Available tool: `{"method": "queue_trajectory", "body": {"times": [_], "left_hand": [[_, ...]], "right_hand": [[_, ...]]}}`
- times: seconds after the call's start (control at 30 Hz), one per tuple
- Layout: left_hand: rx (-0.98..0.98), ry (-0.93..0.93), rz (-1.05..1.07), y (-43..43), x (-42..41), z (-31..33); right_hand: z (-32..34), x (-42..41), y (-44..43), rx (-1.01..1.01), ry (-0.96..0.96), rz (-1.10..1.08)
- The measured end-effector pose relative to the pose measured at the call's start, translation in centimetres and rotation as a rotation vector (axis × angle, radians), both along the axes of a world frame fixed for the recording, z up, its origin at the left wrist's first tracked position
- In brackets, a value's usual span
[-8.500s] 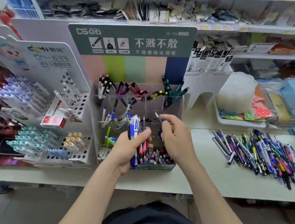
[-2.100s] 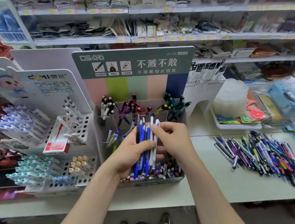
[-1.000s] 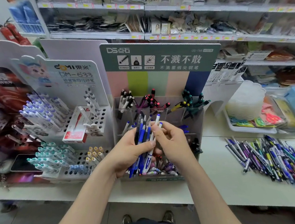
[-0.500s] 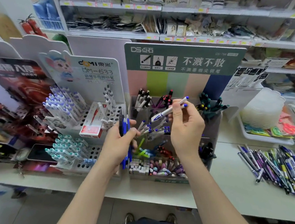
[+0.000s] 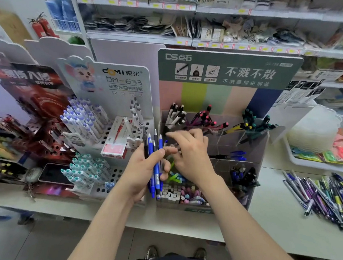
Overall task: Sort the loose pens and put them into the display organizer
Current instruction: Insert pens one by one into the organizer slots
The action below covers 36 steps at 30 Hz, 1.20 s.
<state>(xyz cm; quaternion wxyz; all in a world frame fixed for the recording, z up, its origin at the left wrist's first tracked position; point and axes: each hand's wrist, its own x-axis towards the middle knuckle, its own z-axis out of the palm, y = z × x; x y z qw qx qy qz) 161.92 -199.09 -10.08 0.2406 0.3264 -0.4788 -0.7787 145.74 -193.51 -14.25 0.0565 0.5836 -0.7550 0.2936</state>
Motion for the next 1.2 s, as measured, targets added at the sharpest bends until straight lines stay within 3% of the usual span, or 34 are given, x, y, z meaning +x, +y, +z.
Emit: {"method": "queue_trajectory", "body": {"times": [0.1, 0.23, 0.3, 0.43, 0.57, 0.77, 0.93, 1.2], "left_hand": [[-0.019, -0.018, -0.018, 0.0, -0.1, -0.1], [0.022, 0.041, 0.010, 0.4, -1.1, 0.2], [0.057, 0.044, 0.052, 1.0, -2.1, 0.6], [0.142, 0.079, 0.224, 1.7, -4.0, 0.6], [0.213, 0.164, 0.357, 2.0, -5.0, 0.9], [0.331, 0.275, 0.339, 2.0, -5.1, 0.7], [0.387, 0.385, 0.275, 2.6, -5.2, 1.1], [0.362, 0.367, 0.298, 3.4, -5.4, 1.4]], "right_hand": [[1.8, 1.0, 1.6, -0.234, -0.176, -0.106], [5.4, 3.4, 3.9, -0.190, -0.918, -0.017], [5.9, 4.1, 4.5, -0.157, -1.100, -0.062], [5.3, 3.5, 5.4, 0.000, -0.831, -0.201], [5.9, 2.2, 6.4, 0.143, -0.937, -0.046], [4.7, 1.2, 6.8, 0.005, -0.979, -0.069], [4.1, 1.1, 6.9, -0.036, -0.771, -0.129], [3.9, 0.7, 7.0, -0.012, -0.887, -0.080]]}}
